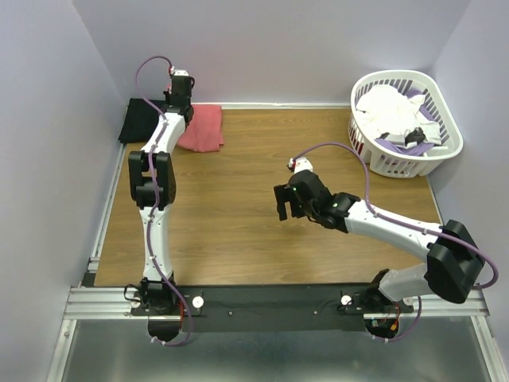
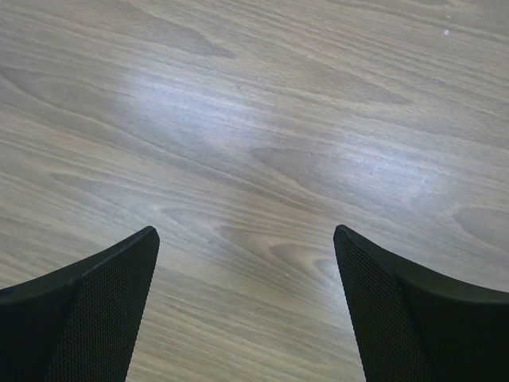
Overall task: Fold and stack the t-shirts
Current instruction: Neatly place the folded tshirt to the corner
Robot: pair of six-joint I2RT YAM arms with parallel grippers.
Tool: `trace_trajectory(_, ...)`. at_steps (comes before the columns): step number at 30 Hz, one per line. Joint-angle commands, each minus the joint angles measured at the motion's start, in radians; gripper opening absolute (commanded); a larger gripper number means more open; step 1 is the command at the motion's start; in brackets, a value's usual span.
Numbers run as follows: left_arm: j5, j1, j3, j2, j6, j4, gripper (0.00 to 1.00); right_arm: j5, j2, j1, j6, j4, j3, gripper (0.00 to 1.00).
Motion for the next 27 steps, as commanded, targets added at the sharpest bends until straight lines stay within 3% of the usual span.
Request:
trace_trajectory(1, -0.133, 0.016, 0.099, 0.052, 0.153, 0.057, 0.0, 0.044, 0.002, -0.002, 0.014, -0.065, 0.05, 0.96)
trace_trajectory(5, -0.165, 0.019, 0.11, 0.052, 0.278, 0.182, 0.0, 0.066, 0.042, -0.002, 0.011, -0.113, 0.11, 0.96)
trace_trajectory(10, -0.145, 0.035, 0.207, 0.067, 0.348, 0.193, 0.0, 0.098, 0.079, -0.002, -0.003, -0.185, 0.179, 0.95)
trace_trajectory(16, -0.13, 0.094, 0.279, 0.074, 0.353, 0.166, 0.0, 0.119, 0.108, -0.002, -0.031, -0.214, 0.224, 0.95)
trace_trajectory(27, -0.148, 0.14, 0.257, 0.112, 0.408, 0.245, 0.0, 0.124, 0.136, -0.002, -0.041, -0.233, 0.233, 0.95)
